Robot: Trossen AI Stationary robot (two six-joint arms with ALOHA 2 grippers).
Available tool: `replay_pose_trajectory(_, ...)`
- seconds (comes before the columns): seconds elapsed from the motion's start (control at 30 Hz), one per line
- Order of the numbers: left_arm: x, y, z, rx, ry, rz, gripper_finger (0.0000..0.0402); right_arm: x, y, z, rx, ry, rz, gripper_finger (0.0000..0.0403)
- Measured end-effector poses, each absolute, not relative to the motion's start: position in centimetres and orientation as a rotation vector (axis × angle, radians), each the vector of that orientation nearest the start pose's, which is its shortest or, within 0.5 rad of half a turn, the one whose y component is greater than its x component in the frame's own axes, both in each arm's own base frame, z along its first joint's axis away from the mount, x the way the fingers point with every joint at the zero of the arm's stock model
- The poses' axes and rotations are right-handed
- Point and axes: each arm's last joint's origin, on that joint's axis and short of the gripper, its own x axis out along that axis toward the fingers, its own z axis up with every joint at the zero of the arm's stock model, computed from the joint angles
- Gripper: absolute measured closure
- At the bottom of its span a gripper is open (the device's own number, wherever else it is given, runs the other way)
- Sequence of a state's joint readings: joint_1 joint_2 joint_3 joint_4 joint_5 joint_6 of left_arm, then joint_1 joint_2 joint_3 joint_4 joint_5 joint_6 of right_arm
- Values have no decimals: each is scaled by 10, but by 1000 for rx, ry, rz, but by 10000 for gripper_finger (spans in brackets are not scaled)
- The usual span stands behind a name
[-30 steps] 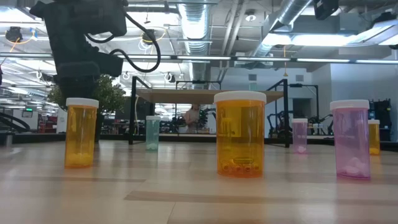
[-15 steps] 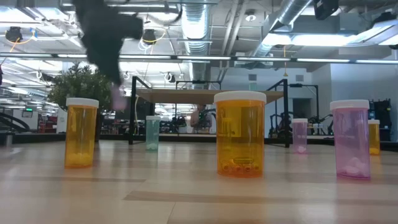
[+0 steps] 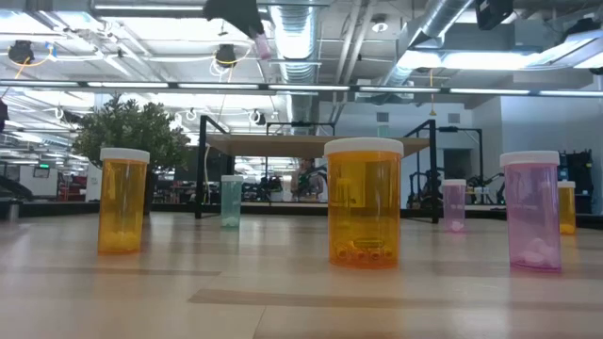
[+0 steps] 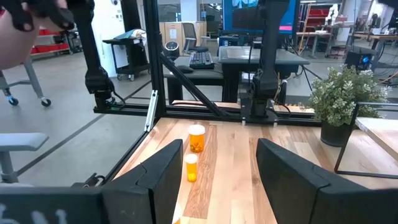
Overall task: Pick and place medicine bottles onto shelf by color
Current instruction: Put the top left pink pill bottle on the shelf
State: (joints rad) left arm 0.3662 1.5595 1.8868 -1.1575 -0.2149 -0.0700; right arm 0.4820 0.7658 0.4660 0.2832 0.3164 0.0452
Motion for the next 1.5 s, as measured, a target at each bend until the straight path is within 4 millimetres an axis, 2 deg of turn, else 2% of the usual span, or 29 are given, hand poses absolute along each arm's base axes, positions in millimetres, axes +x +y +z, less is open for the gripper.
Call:
replay_pose_trajectory(0.2, 294, 162, 429, -135, 941, 570, 301, 161, 74, 270, 47, 21, 165, 178)
replay_pose_trajectory(0.37, 302, 199, 404, -182, 1062, 580, 301, 161, 74, 269, 54, 27, 165, 178)
replay_pose_trajectory(0.6, 307, 233, 369, -257, 1171, 589, 301, 161, 74, 269, 67, 33, 165, 178)
replay_pose_trajectory(0.87, 303, 255, 353, -306, 1201, 605, 301, 161, 74, 268, 67, 39, 165, 178)
replay_pose_trajectory(1.37, 301, 264, 350, -315, 1162, 631, 301, 161, 74, 268, 72, 41, 165, 178)
replay_pose_trajectory(1.5, 302, 265, 339, -325, 1188, 626, 301, 161, 74, 268, 75, 41, 165, 178)
